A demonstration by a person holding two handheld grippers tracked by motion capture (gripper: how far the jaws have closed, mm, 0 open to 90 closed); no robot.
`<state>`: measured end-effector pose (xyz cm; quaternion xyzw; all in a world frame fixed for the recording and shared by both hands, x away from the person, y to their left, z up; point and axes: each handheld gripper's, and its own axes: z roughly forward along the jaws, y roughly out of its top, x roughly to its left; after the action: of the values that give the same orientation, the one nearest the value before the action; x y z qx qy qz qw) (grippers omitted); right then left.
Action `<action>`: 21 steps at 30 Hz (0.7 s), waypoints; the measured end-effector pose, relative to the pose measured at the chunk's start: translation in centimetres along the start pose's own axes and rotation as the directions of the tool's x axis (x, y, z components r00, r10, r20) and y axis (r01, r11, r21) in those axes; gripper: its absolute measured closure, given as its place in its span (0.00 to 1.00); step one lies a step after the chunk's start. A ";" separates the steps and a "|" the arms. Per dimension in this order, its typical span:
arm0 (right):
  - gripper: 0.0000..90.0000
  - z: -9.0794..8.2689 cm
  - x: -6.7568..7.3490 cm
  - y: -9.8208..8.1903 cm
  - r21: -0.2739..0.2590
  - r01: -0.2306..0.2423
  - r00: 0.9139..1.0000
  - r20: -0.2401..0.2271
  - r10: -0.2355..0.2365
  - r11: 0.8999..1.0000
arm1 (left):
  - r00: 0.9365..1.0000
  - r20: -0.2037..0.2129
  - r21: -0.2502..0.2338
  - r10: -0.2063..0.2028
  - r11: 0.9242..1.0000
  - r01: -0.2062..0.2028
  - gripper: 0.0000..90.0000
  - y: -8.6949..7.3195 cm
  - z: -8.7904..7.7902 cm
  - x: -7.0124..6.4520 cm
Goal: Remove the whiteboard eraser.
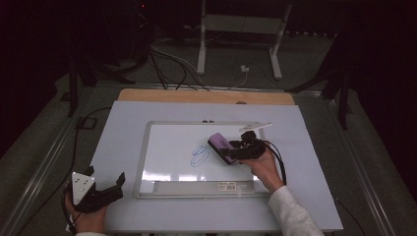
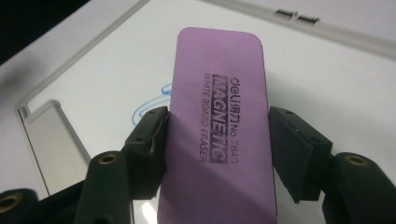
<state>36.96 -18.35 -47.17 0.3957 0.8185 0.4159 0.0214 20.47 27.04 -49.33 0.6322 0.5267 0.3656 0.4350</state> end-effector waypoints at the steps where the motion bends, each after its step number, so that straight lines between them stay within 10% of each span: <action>1: 0.45 0.3 0.1 -0.2 0.018 0.007 1.000 0.002 -0.007 1.000 | 1.000 0.000 0.001 -0.001 1.000 0.001 0.01 0.0 0.0 0.0; 21: 0.45 1.9 0.4 -1.0 0.083 0.061 0.993 0.101 -0.069 0.995 | 1.000 -0.002 0.002 -0.002 1.000 0.002 0.01 0.0 0.0 0.0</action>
<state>36.76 -17.16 -48.99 0.3904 0.8447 0.3608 0.0614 20.45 27.08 -49.35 0.6316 0.5281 0.3653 0.4344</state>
